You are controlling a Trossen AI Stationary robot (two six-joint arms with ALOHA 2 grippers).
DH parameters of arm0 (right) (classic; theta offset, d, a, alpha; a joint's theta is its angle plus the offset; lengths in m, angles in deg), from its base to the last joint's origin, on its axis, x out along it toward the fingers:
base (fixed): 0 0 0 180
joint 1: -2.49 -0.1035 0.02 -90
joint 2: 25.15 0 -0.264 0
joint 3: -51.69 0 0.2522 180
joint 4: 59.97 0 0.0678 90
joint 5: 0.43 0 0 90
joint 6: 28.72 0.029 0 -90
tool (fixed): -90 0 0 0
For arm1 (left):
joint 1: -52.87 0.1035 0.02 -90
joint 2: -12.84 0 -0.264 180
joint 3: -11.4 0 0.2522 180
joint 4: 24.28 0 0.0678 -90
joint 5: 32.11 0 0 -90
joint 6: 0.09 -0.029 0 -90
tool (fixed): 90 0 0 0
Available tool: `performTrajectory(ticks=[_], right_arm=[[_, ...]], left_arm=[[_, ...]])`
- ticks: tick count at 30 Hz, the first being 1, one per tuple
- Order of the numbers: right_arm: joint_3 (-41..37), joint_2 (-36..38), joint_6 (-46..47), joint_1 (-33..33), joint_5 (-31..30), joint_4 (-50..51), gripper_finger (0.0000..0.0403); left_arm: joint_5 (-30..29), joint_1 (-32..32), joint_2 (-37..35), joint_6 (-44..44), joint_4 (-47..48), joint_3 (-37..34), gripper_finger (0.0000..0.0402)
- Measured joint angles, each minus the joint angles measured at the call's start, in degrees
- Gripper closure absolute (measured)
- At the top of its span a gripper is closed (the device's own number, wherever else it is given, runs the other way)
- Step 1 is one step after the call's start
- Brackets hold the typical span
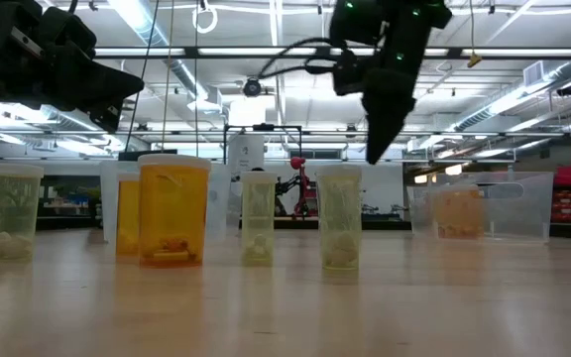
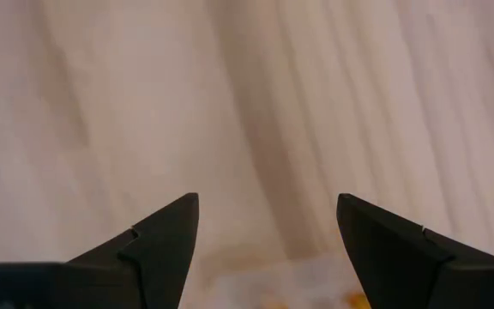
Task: Pick and place medicine bottles into bin by pill shape (circle, oval)
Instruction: Put the left yellow pill bottle into the left transparent bin
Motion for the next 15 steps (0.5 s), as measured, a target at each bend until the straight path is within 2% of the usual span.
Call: performTrajectory(ticks=[7, 15], right_arm=[[10.1, -8.0, -1.0, -5.2, 0.3, -0.2, 0.0118], [17.9, -15.0, -1.1, -9.5, 1.7, -0.4, 0.0118]], left_arm=[[0.0, 0.0, 0.0, 0.0, 0.0, 0.0, 0.0366], [0.0, 0.0, 0.0, 0.0, 0.0, 0.0, 0.0375]])
